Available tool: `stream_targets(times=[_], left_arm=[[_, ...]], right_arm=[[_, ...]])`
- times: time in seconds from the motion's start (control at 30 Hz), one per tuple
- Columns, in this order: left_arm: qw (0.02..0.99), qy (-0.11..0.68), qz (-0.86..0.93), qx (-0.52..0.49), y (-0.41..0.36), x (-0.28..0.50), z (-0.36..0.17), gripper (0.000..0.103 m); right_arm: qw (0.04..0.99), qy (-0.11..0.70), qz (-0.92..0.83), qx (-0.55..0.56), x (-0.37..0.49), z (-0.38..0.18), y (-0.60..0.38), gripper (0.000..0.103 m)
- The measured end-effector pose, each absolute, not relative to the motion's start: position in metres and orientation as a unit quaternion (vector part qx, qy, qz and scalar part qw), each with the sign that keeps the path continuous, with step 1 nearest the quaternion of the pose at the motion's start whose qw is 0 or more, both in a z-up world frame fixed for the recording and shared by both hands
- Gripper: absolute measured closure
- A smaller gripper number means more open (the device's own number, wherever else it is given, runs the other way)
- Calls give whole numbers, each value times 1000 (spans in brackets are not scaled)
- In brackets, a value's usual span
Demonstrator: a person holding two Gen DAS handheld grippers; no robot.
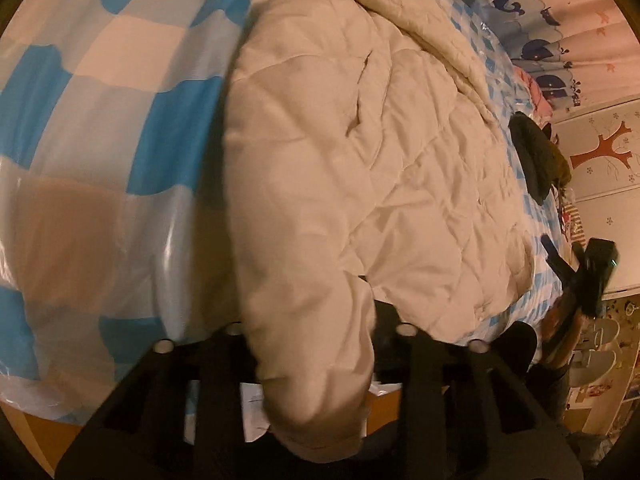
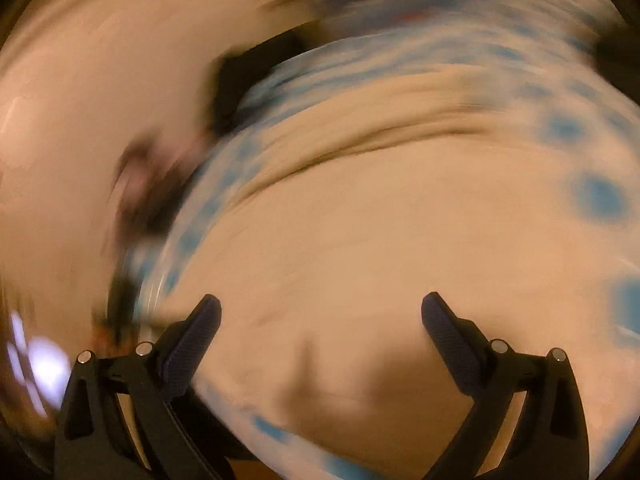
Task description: Fold large clothes
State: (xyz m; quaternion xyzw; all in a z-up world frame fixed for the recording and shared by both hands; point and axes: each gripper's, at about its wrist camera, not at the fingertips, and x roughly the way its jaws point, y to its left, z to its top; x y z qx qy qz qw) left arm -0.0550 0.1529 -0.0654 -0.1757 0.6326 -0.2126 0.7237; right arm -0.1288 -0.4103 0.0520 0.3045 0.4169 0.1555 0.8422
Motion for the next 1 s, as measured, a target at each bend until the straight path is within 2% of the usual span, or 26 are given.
stream_targets(times=[0.1,0.17,0.3,0.47,0.67,0.83,0.93,1.0], left_arm=[[733,624,-212,-171,151,-60,-61,81],[737,620,-209,-170,149,-62,-58,83],[741,620,-202,-163,145,-61,-52,85],[733,632,-195,-161,144,-58,-57,83],[728,635,-197,-168,146,-58,-65,76],[720,632,-212,-191,147,-58,-72,60],[722,631,-214,-186,141,-58,-73,54],[723,632,-212,-181,138,-58,-72,54]], right_arm=[[782,458,61,418,-152,27,-523,7],[753,474,62,452,-163,13,-549,7],[696,528,106,474,-168,-18,-546,7],[665,535,195,483,-156,-29,-515,7],[644,546,205,495,-146,-41,-515,7],[618,564,245,490,-139,-45,-508,7],[613,581,252,472,-132,-45,-503,7],[618,580,245,471,-131,-45,-503,19]])
